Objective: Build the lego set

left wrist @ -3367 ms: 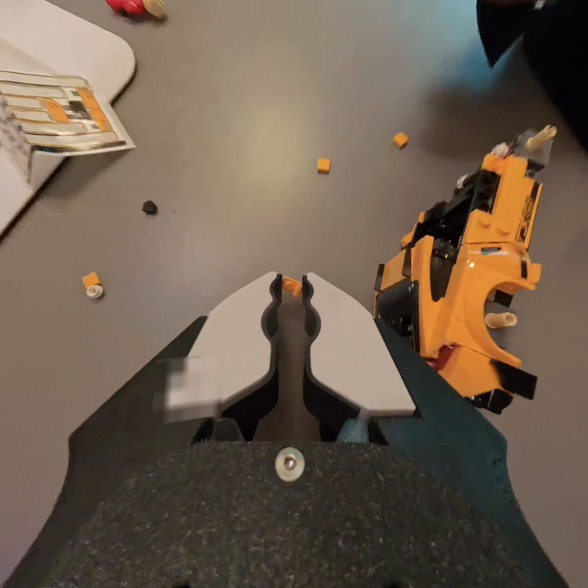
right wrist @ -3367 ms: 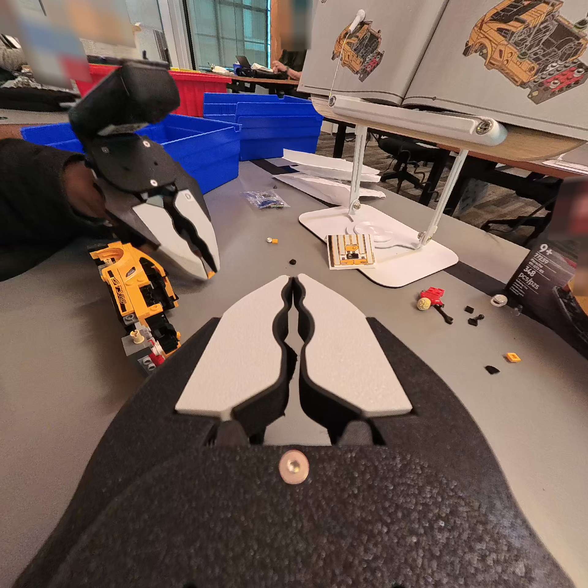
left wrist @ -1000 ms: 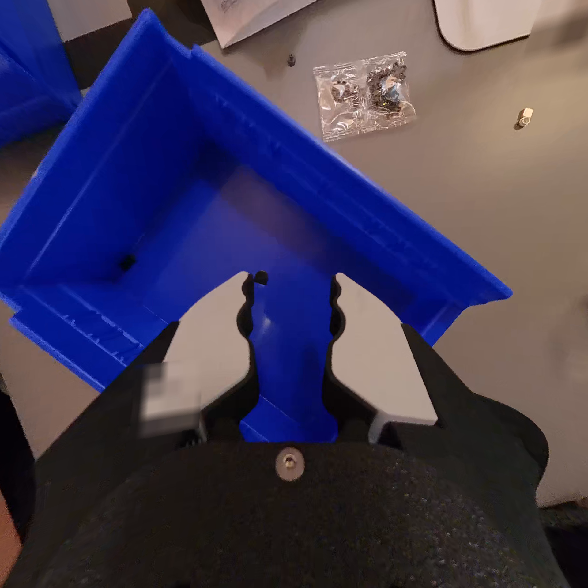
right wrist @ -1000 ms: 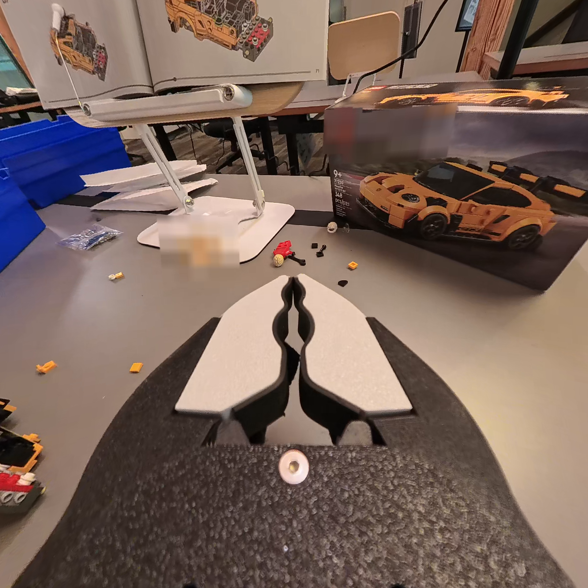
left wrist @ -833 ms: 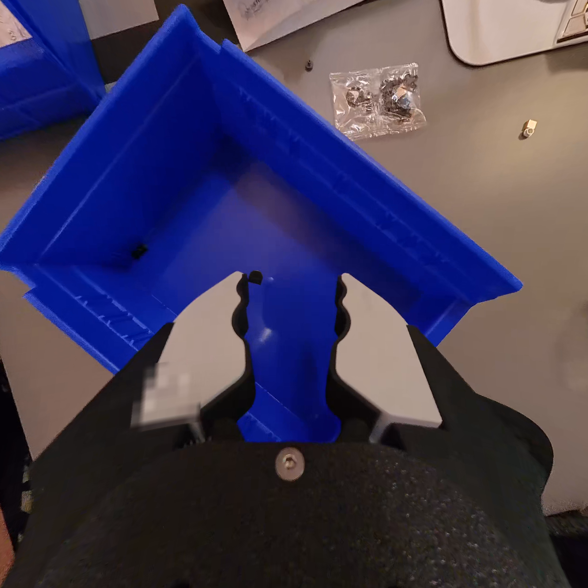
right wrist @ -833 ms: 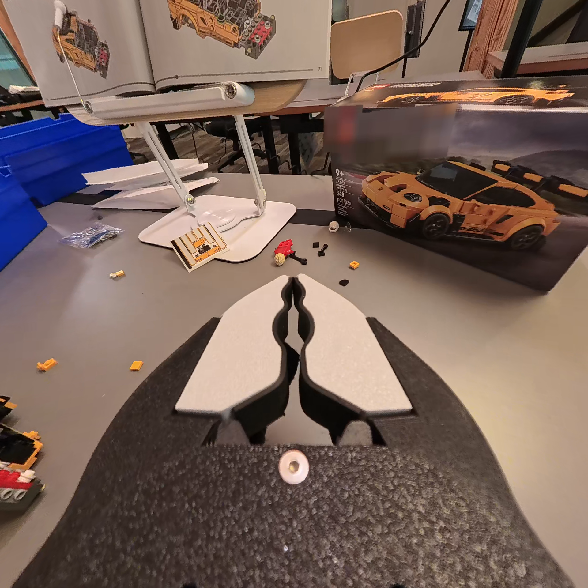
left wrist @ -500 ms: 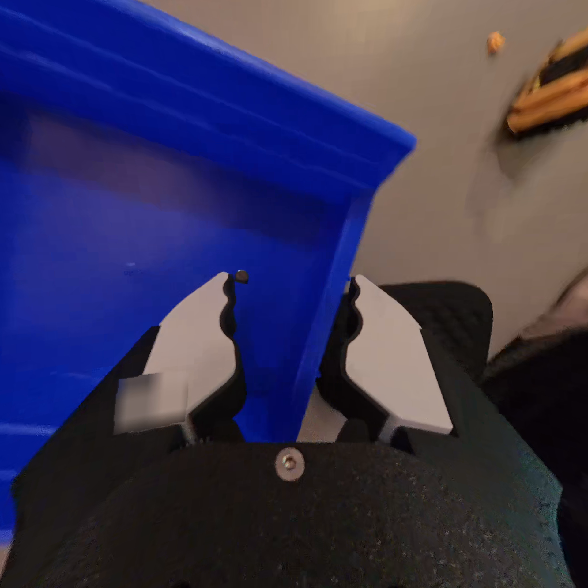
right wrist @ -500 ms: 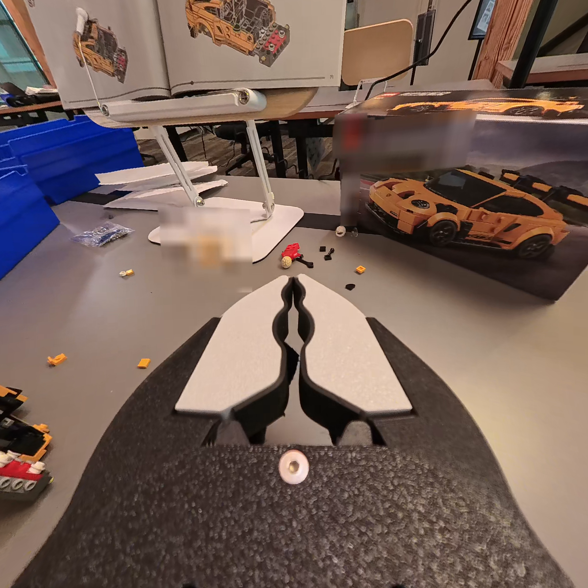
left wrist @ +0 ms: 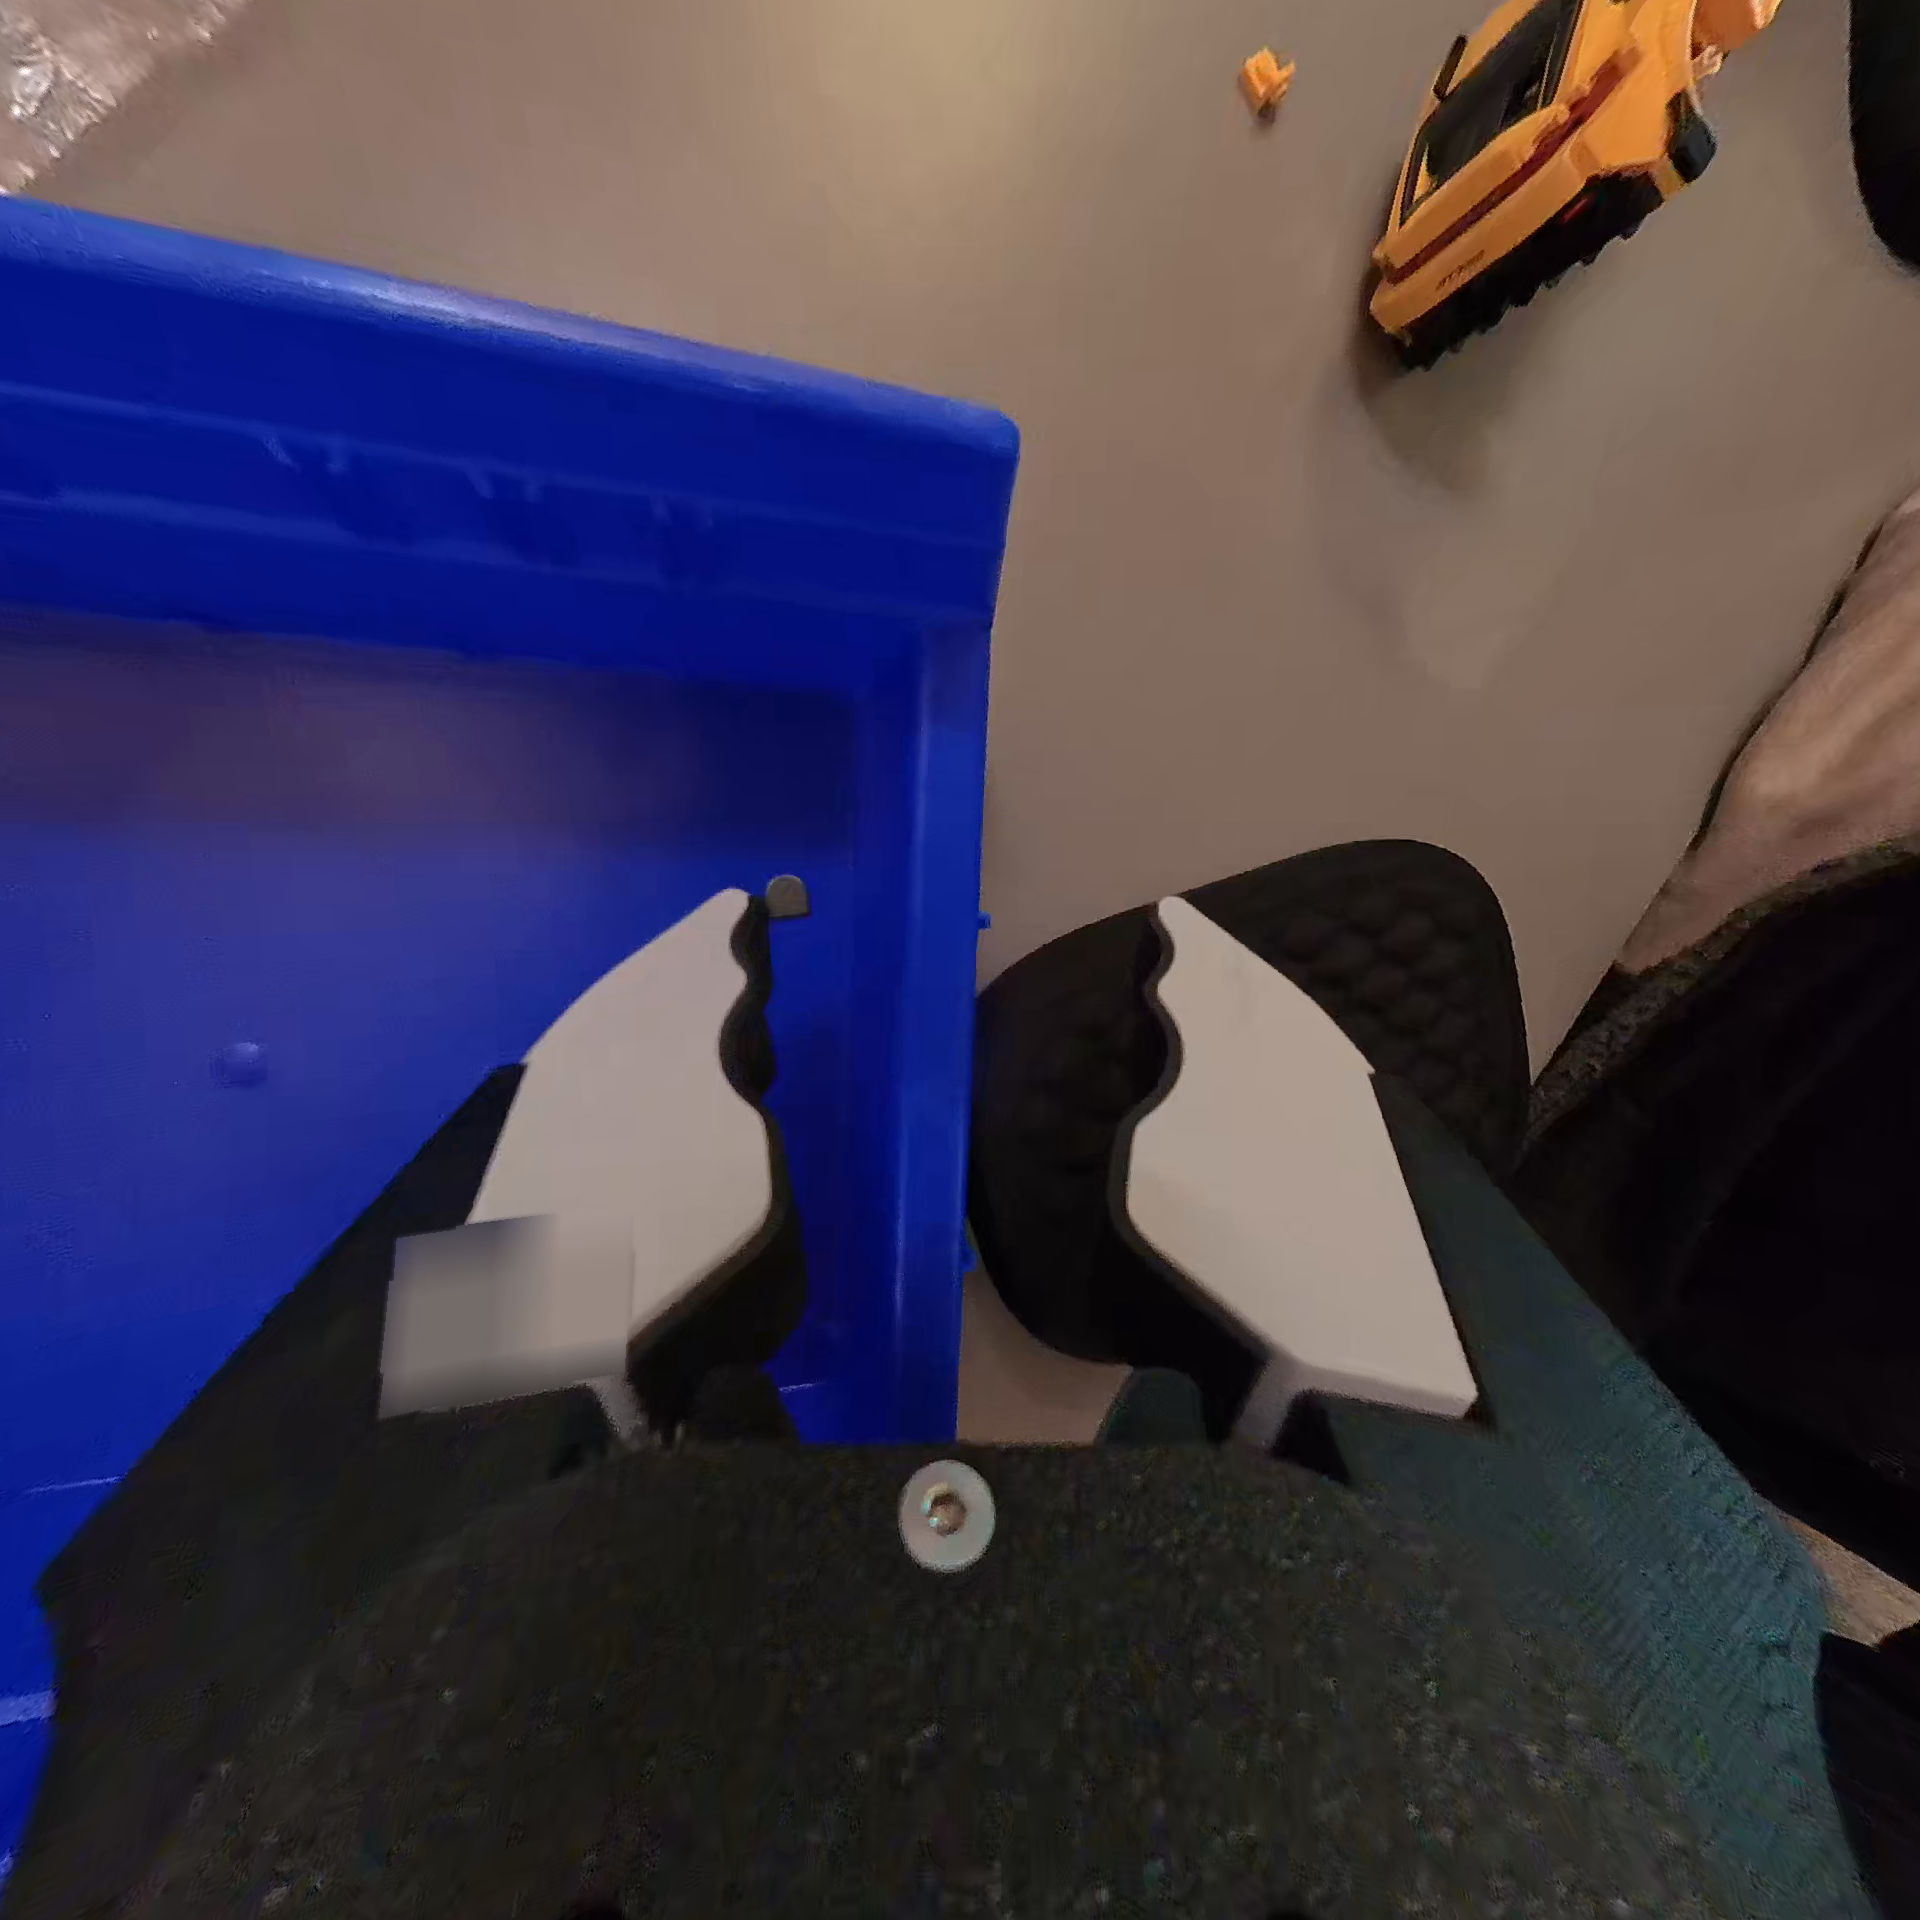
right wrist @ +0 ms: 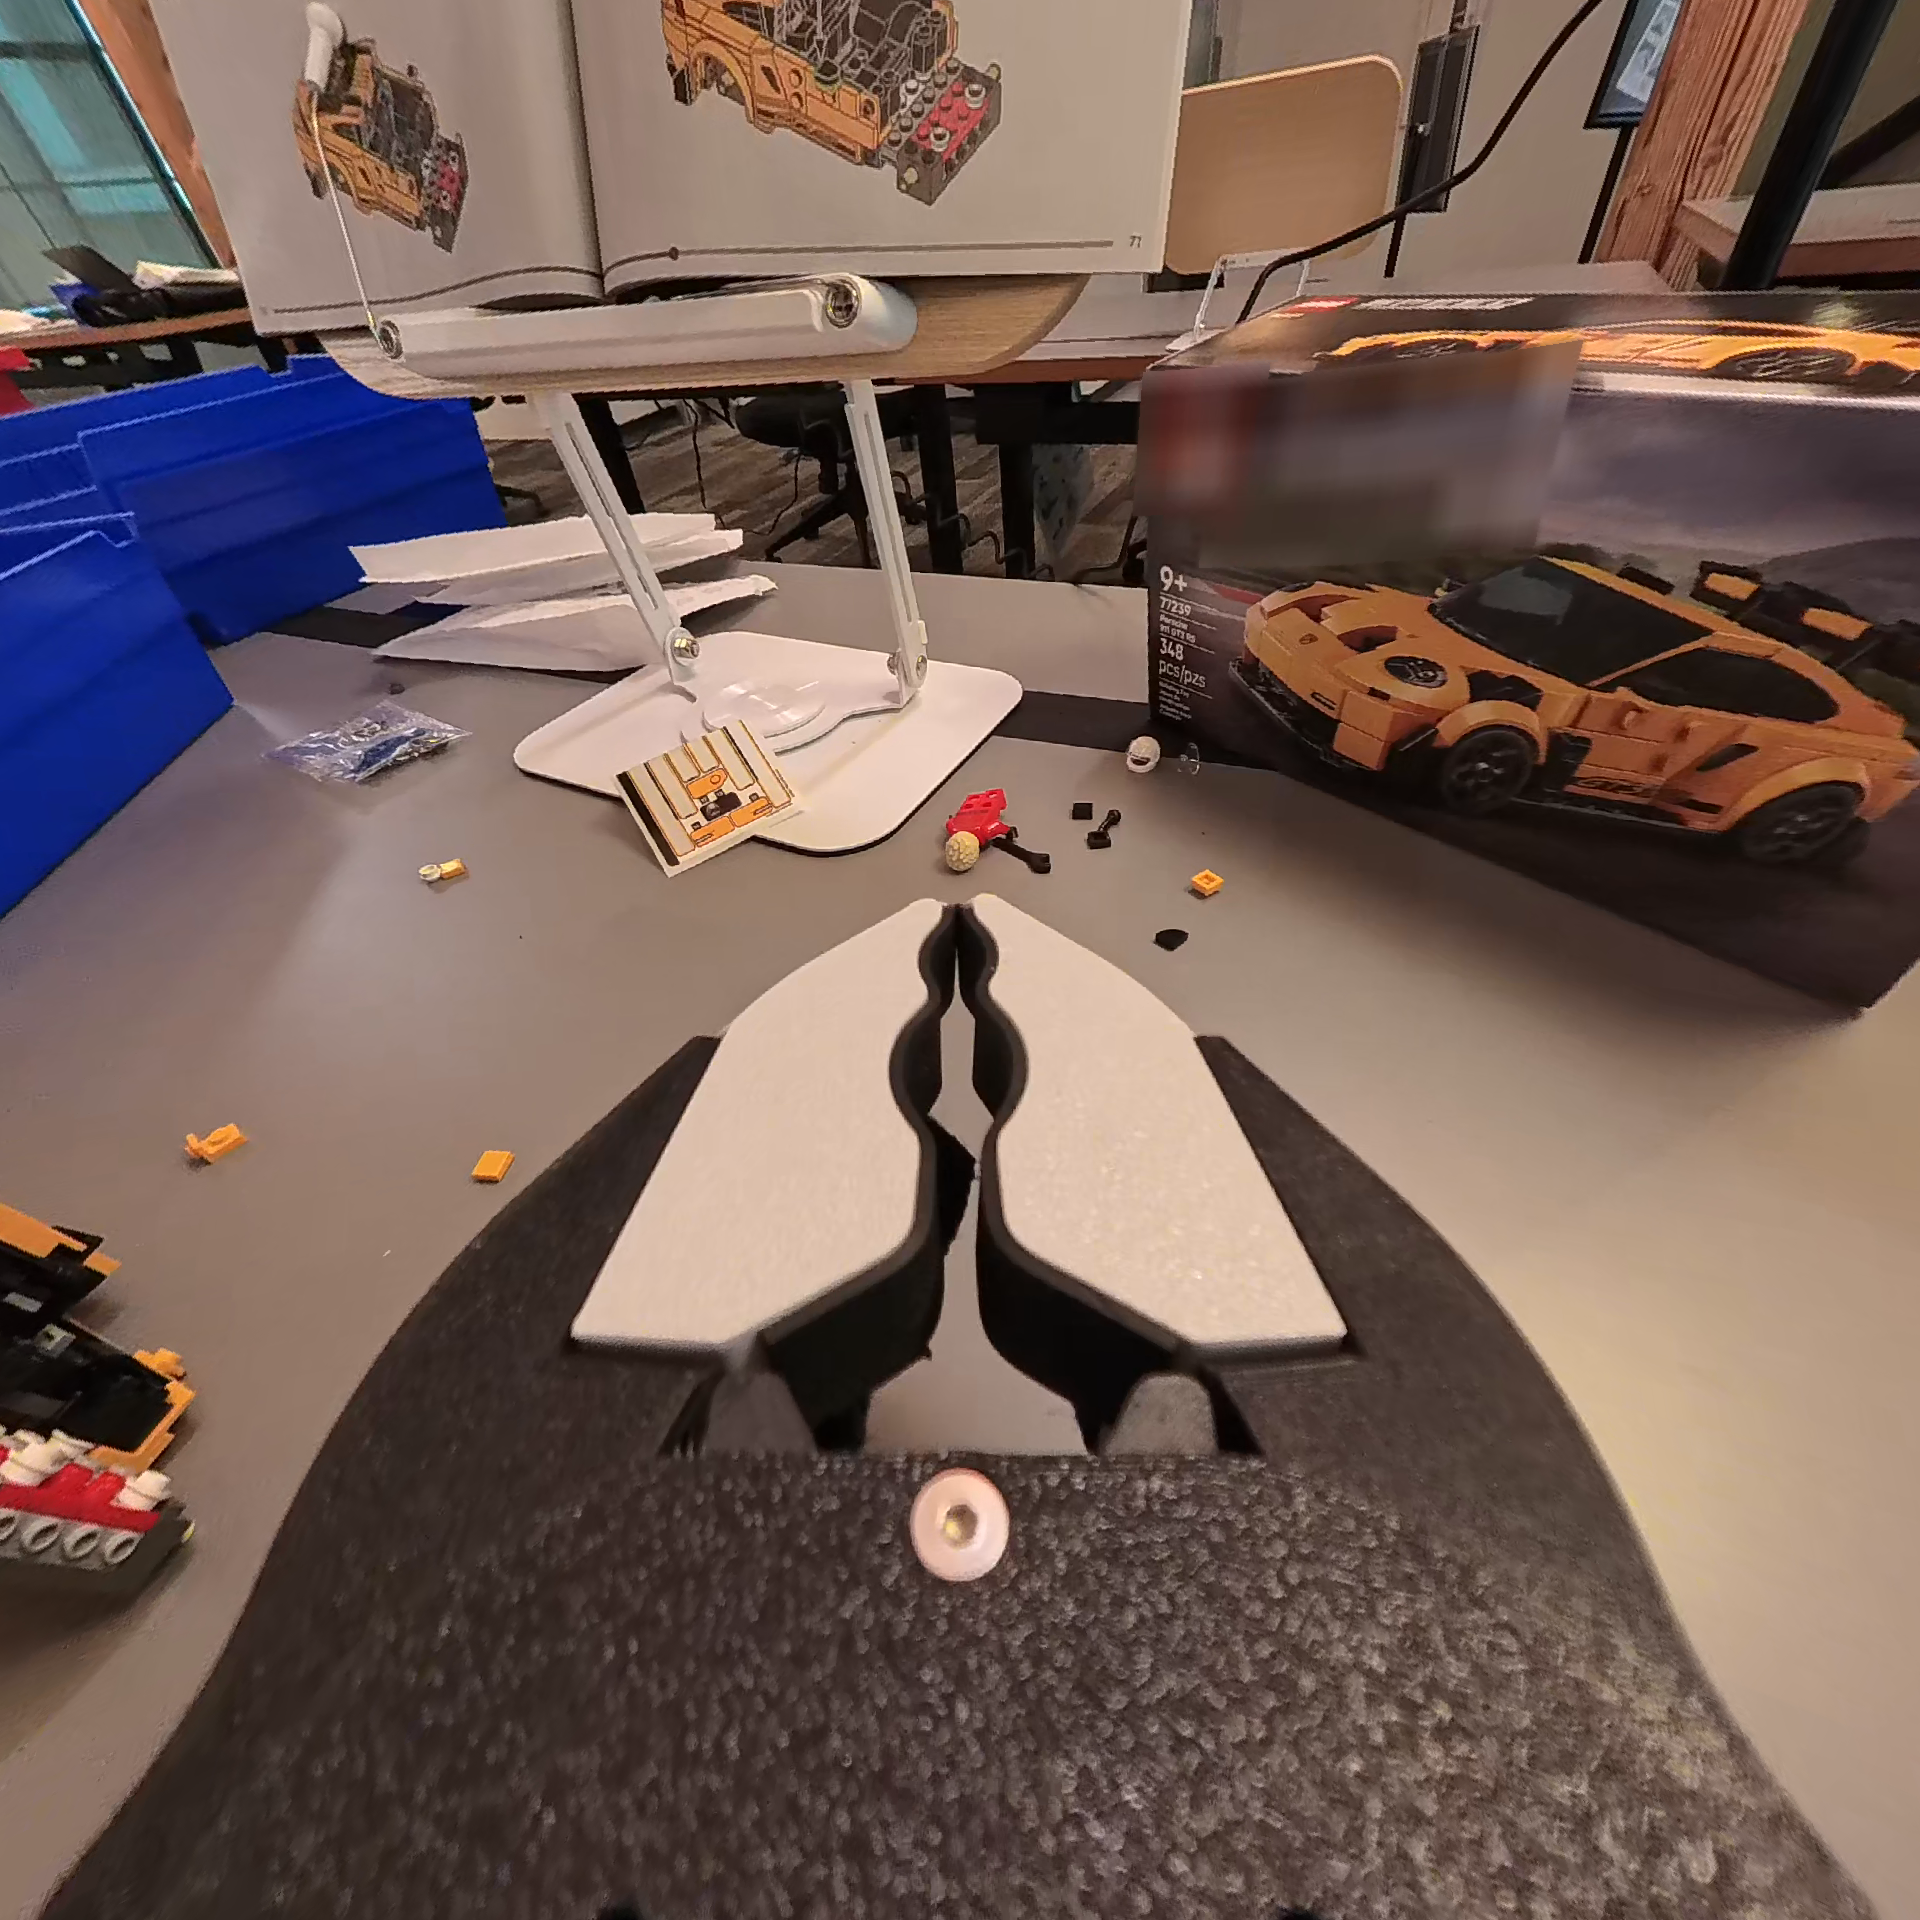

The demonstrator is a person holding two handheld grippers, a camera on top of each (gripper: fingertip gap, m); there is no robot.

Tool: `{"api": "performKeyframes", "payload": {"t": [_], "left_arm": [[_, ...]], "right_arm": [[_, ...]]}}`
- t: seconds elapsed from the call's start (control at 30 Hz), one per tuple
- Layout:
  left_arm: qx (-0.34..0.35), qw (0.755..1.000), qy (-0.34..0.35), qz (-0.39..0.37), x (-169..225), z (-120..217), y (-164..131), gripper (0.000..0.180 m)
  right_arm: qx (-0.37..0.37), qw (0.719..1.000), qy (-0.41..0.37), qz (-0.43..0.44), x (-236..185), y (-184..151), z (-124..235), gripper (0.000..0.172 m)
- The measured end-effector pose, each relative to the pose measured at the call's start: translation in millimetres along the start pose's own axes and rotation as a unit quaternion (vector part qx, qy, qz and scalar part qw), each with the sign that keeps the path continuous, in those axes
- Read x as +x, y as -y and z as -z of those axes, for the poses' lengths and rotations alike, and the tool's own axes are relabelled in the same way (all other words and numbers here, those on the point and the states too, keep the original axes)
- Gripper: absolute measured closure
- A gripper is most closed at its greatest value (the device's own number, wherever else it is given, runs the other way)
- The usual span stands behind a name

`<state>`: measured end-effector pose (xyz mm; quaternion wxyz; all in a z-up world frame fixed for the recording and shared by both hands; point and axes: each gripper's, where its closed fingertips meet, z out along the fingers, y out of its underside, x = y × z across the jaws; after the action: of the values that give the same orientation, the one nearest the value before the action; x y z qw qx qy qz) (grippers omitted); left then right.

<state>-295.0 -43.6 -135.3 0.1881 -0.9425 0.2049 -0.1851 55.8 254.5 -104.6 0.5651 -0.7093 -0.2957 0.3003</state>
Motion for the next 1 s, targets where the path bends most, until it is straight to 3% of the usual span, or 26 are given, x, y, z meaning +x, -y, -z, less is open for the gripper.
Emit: {"api": "performKeyframes", "payload": {"t": [0.13,0.23,0.3,0.4,0.5,0.53,0.63,0.73,0.87,1.0], "left_arm": [[-0.055,0.998,-0.009,-0.002,9,-12,-16,0.112],[-0.085,0.995,0.010,-0.059,18,-21,-20,0.112],[-0.051,0.996,0.029,-0.072,19,-16,-3,0.114],[0.027,0.993,0.089,-0.079,11,5,29,0.134],[0.134,0.978,0.137,-0.087,14,29,67,0.160],[0.167,0.969,0.158,-0.092,15,36,79,0.177],[0.247,0.948,0.156,-0.125,41,40,108,0.180],[0.276,0.940,0.128,-0.152,69,17,127,0.180],[0.278,0.939,0.064,-0.192,105,-36,148,0.180],[0.249,0.942,0.044,-0.220,108,-86,166,0.180]], "right_arm": [[0.000,1.000,0.002,0.000,-1,0,0,0.172],[0.000,1.000,0.003,0.001,-1,0,0,0.172],[0.000,1.000,0.003,0.001,-1,0,0,0.172],[0.001,1.000,0.003,0.001,-1,0,0,0.172],[0.004,1.000,0.001,0.001,0,1,1,0.172],[0.004,1.000,0.001,0.002,0,1,0,0.172],[0.007,1.000,0.002,0.005,-1,2,1,0.172],[0.014,1.000,0.006,0.009,-3,5,2,0.172],[0.027,0.999,0.034,0.027,-14,8,3,0.172],[0.034,0.994,0.082,0.067,-35,8,4,0.172]]}}
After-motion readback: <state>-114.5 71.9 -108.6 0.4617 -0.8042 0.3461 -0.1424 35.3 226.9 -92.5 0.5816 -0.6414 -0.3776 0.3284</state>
